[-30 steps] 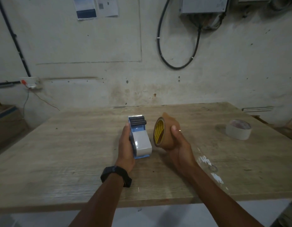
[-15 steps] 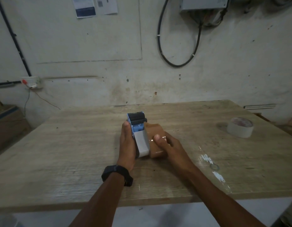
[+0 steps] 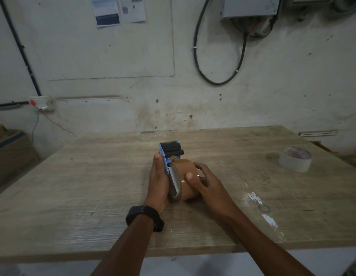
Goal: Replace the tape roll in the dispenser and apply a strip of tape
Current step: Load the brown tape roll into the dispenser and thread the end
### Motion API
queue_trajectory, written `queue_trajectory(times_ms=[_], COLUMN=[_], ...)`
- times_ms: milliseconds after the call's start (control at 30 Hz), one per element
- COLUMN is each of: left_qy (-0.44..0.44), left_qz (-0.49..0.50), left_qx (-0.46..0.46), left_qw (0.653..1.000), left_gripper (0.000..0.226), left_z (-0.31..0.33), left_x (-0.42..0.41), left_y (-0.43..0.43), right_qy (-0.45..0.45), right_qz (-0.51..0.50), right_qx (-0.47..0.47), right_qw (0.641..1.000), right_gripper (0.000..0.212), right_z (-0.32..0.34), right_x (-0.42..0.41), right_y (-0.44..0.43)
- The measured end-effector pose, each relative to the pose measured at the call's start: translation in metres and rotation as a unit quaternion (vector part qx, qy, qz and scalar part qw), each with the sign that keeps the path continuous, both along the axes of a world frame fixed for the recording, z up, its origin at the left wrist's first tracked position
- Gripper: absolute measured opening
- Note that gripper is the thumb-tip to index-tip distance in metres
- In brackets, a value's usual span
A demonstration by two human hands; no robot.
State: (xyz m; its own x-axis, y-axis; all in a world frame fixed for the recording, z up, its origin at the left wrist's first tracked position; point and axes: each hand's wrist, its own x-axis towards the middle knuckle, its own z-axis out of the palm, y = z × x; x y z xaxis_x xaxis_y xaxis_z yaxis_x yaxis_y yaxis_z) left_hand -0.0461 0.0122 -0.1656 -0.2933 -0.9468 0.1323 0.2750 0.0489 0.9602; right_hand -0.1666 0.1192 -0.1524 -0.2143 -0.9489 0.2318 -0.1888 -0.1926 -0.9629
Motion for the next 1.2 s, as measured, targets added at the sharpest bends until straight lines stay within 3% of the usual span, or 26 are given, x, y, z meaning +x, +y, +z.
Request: queue_trajectory(times_ms=[267,467,700,1033,1200], left_qy=[-0.022,-0.026,0.005,-0.012,-0.006], left_qz=[-0.045,-0.067,-0.122,-0.126,-0.14], left_qx=[0.035,0.021,0.068,0.036,0.05], left_qw=[0.998,0.997,0.99,0.991,0.989], left_gripper=[0.082,0.071,0.075,0.077,0.08], left_z=[0.0012,-0.0026,-0.0001,-0.0019,-0.003], left_x=[-0.001,0.0012,0.0051,0.0034,0.0054], left_y=[-0.0013,-0.0054,-0.0076,-0.0068,-0.0109], right_qy=[0.038,0.077,0.084,0.091,0.097], right_qz=[-0.007,0.002,-0.022,-0.038,-0.028], right_qx=[-0.004,-0.023,-0.052,-0.067,-0.069], right_qw=[0.999,0.997,0.995,0.993,0.993], right_gripper=[0.065,0.08,0.069,0.049,0.052], right_z=[-0.0053,-0.0083,-0.0056,-0.0057,-0.0082], right_x=[-0.0015,-0.0033,-0.0011,-0.0018,-0.0038], right_y=[-0.0024,-0.0025,0.0,0.0043,0.004])
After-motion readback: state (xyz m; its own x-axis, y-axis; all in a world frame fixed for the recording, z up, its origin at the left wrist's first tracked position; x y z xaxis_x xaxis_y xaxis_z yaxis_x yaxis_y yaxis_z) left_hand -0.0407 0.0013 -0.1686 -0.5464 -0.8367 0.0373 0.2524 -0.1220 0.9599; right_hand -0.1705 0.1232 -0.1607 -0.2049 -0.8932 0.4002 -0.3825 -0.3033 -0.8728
